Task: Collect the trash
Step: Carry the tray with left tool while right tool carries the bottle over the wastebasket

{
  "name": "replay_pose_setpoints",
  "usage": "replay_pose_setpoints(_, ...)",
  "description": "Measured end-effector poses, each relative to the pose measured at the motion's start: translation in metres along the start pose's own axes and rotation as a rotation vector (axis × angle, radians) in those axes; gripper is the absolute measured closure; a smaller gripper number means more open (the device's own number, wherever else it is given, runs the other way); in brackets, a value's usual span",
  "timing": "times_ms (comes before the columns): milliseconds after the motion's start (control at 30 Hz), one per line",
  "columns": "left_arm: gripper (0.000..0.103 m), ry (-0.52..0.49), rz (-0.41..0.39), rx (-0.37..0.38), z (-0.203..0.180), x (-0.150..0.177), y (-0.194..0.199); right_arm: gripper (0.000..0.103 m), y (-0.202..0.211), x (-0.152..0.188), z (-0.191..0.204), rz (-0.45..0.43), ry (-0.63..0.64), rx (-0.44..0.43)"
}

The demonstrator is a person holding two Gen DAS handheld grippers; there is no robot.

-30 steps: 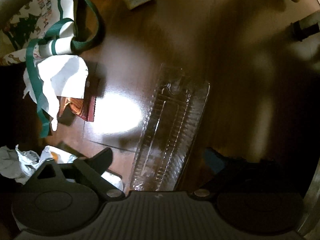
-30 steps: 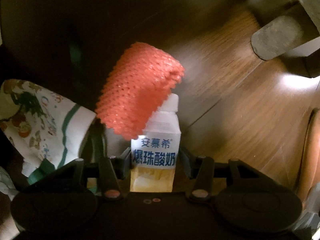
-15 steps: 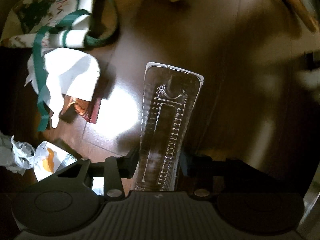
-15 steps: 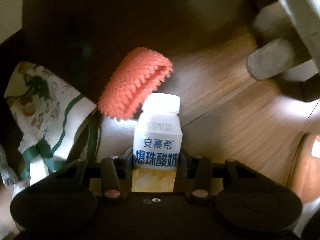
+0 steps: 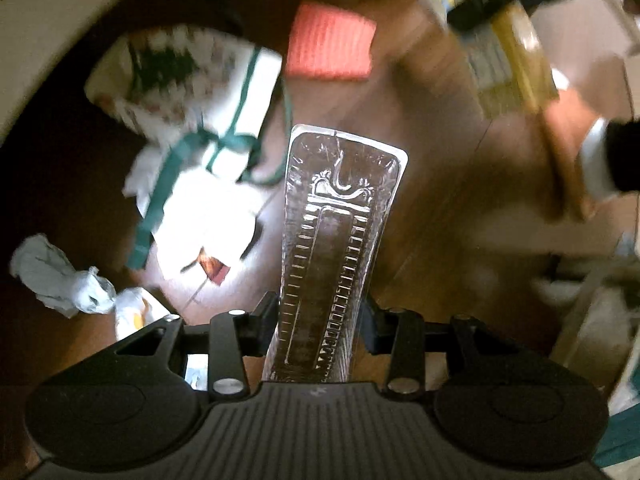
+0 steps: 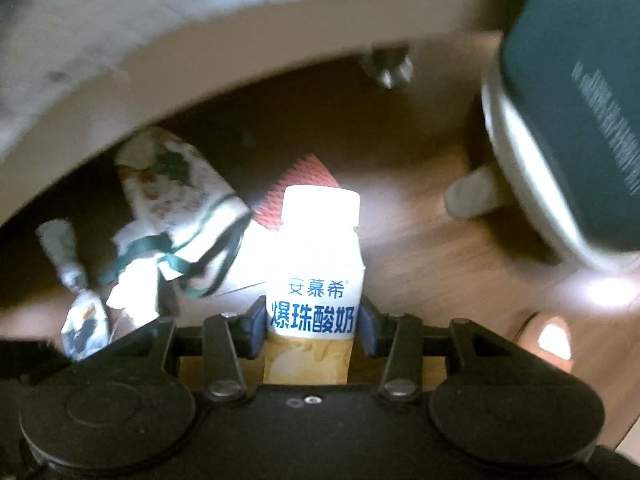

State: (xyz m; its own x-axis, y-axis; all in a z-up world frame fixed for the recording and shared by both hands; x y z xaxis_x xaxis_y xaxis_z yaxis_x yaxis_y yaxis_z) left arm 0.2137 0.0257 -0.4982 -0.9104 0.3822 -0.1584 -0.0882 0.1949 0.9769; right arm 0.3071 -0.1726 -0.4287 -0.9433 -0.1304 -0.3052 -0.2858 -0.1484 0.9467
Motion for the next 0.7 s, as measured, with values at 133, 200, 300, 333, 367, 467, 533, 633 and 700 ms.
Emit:
replay_pose_setpoints(133, 0.062, 0.041, -0.054, 0.012, -0.017, -0.022, 0.042, 0.06, 0.052, -0.009, 0.007, -0.067, 0.013, -0.059)
replay_pose_setpoints(200, 0.062, 0.055, -0.091, 0.015, -0.024, -0.029, 0.065, 0.06, 0.078, -0.012, 0.007, -0.107, 0.02, -0.082)
replay_pose_setpoints(300, 0.062, 0.056, -0.147, 0.001, -0.043, -0.047, 0.104, 0.06, 0.118, -0.015, 0.006, -0.174, 0.036, -0.106)
replay_pose_setpoints(333, 0.062, 0.065, -0.168, -0.004, -0.047, -0.051, 0.117, 0.06, 0.132, -0.016, 0.004, -0.197, 0.035, -0.121)
replay_pose_setpoints(367, 0.062, 0.078, -0.185, -0.01, -0.051, -0.054, 0.126, 0.06, 0.143, -0.017, 0.003, -0.214, 0.034, -0.132)
replay_pose_setpoints(467, 0.062, 0.138, -0.238, -0.037, -0.058, -0.067, 0.161, 0.06, 0.178, -0.017, -0.003, -0.267, 0.033, -0.157)
replay_pose_setpoints(533, 0.062, 0.179, -0.276, -0.053, -0.065, -0.075, 0.184, 0.06, 0.197, -0.015, -0.008, -0.296, 0.028, -0.171)
replay_pose_setpoints(633, 0.062, 0.218, -0.325, -0.081, -0.078, -0.086, 0.217, 0.06, 0.226, -0.013, -0.019, -0.343, 0.018, -0.184)
replay_pose_setpoints(700, 0.062, 0.231, -0.353, -0.09, -0.088, -0.094, 0.235, 0.06, 0.245, -0.013, -0.031, -0.378, 0.019, -0.183)
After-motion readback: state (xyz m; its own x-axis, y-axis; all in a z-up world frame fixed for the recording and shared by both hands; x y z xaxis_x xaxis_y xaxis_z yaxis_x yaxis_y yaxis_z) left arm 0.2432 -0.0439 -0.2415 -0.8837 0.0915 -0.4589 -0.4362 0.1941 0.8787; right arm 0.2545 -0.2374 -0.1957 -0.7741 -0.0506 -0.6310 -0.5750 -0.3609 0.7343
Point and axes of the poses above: each gripper's, at about its wrist camera, not at the fingertips, and y roughly against the way its jaws point, z to its left, x to its underside, the point moved 3 cm from there along -y, roughly the way its jaws point, and after that the axes turned 10 degrees about -z, right-handed, at the moved point
